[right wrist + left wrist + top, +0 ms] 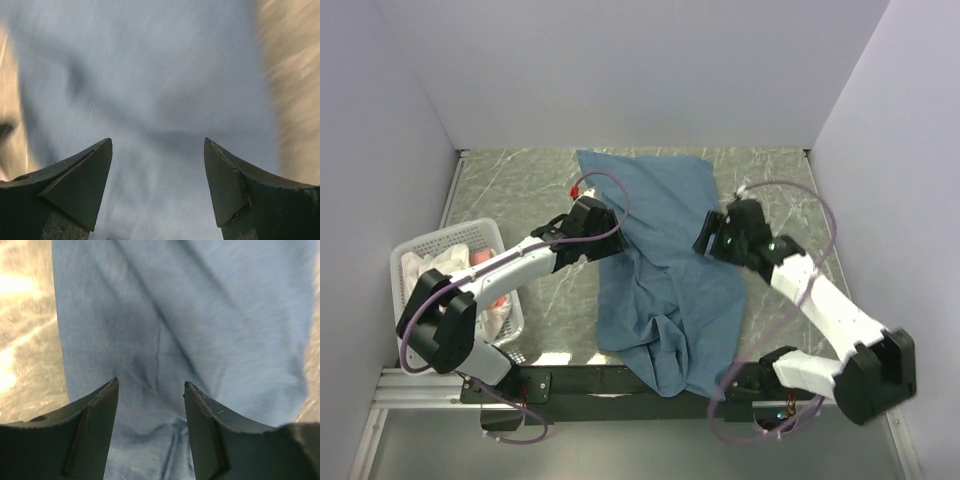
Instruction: Put the pillow into the pillowcase
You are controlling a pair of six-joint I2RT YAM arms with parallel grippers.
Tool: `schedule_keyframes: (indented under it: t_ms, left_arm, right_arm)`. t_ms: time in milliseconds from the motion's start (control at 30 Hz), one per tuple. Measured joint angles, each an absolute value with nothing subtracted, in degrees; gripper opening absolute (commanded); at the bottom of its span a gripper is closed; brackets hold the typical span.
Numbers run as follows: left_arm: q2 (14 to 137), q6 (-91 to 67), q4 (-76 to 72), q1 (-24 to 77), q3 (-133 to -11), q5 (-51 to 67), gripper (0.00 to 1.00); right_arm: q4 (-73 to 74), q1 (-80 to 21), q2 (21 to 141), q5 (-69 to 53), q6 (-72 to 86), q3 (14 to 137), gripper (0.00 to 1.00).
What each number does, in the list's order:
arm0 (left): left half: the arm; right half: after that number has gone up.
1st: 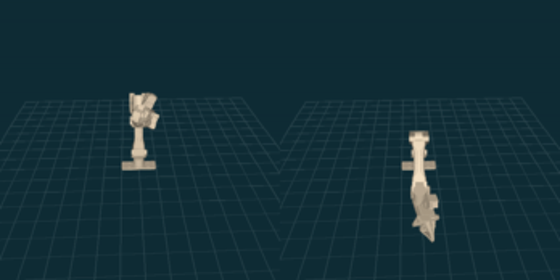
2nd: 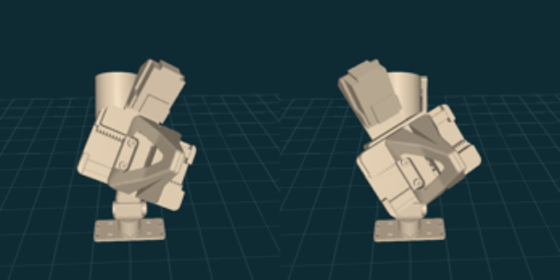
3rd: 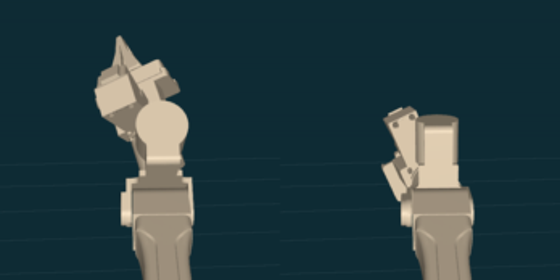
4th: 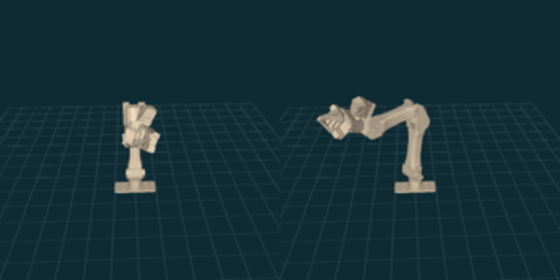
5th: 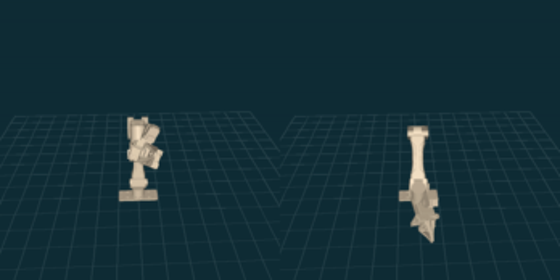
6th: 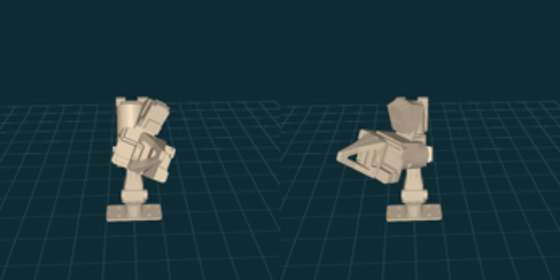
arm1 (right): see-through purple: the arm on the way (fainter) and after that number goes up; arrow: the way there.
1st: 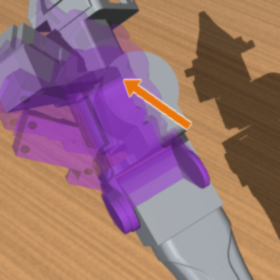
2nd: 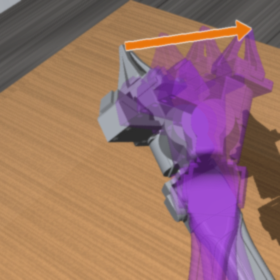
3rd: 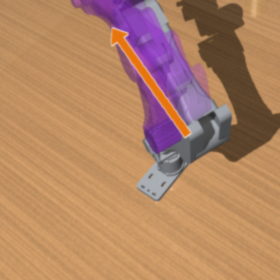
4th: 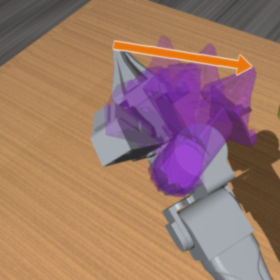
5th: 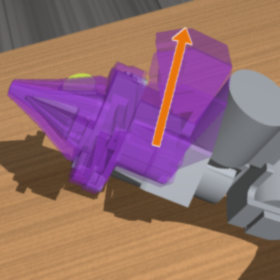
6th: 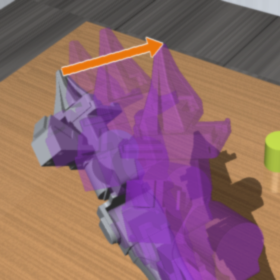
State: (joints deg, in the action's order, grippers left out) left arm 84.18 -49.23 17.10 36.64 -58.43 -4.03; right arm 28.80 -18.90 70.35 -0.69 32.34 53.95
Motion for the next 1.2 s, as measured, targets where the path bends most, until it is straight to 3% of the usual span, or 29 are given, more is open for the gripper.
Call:
schedule_keyframes:
  t_ms: [100,200,233,500,667,767,933,1000,1200]
  left_arm:
    - [86.02,-49.25,16.45,36.64,-57.47,-2.87,0.59]
    - [89.27,-49.34,13.04,36.62,-57.49,-1.28,0.21]
    - [90.61,-49.56,11.79,36.58,-57.49,-0.78,0.01]
    - [91.05,-50.28,10.17,31.11,-56.45,1.69,0.01]
    - [78.54,-52.49,11.05,19.55,-48.64,2.59,0.01]
    - [77.34,-53.28,10.79,16.43,-47.66,2.37,0.01]
    - [81.17,-54.19,9.52,16.38,-45.93,3.81,0.01]
    - [82.39,-54.37,9.47,16.43,-45.41,4.36,0.01]
    - [83.53,-54.26,9.02,16.43,-45.28,5.50,0.01]
  right_arm:
    - [29.61,-30.04,62.13,1.98,34.98,48.90,0.80]
    - [29.47,-41.39,56.90,4.23,38.19,45.84,0.81]
    - [29.43,-43.27,55.75,5.10,39.22,44.75,0.82]
    - [31.55,-40.36,58.37,10.26,39.90,43.07,0.85]
    - [31.05,-23.11,59.46,7.44,36.23,44.97,0.87]
    - [30.20,-16.14,64.62,5.37,34.28,50.06,0.89]
    - [21.50,-7.77,76.31,-3.70,33.39,53.93,0.82]
    - [18.37,-4.03,81.78,-7.77,34.24,53.89,0.74]
    - [6.35,1.19,93.06,-19.59,40.32,50.37,0.73]
